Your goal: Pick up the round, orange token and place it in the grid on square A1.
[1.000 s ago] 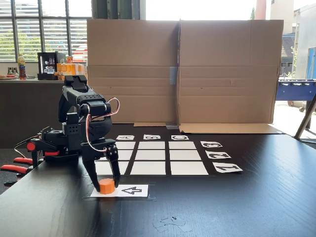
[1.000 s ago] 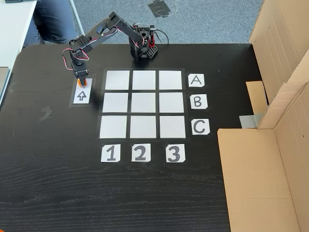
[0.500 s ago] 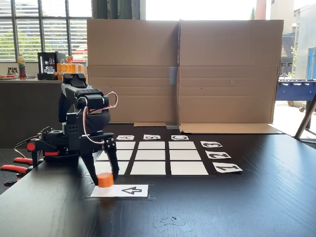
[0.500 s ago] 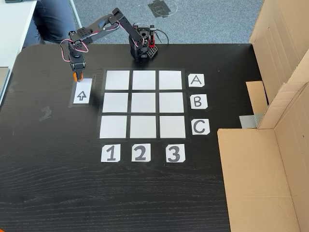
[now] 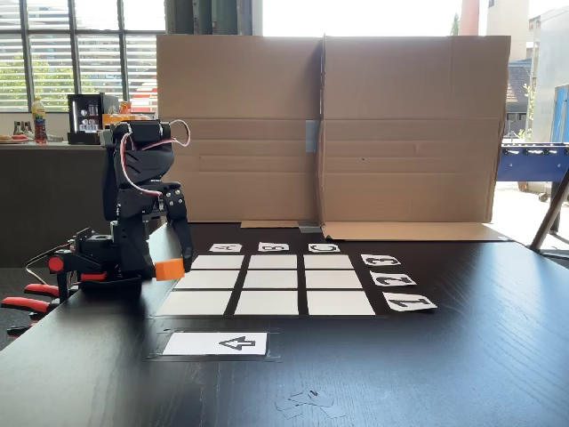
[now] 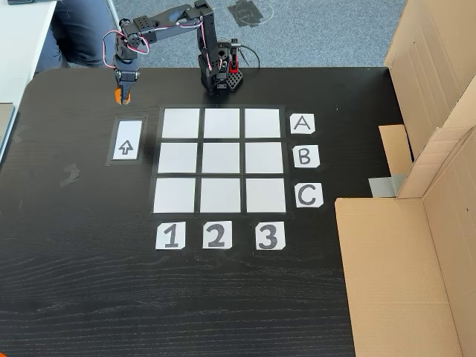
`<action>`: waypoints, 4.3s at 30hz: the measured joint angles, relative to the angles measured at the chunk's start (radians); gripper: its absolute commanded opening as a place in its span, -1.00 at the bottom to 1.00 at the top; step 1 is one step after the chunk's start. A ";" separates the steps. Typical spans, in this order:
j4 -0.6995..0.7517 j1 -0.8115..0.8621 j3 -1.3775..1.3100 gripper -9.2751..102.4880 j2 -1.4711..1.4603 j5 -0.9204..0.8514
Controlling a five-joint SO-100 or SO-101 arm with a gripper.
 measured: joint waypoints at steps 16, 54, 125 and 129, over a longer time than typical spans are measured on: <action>0.006 -0.055 0.509 -0.84 0.540 -0.021; -0.339 -0.342 1.019 -0.84 0.497 -0.021; -0.103 0.098 0.472 -0.33 0.689 -0.015; 0.028 0.190 0.423 -0.40 0.764 -0.012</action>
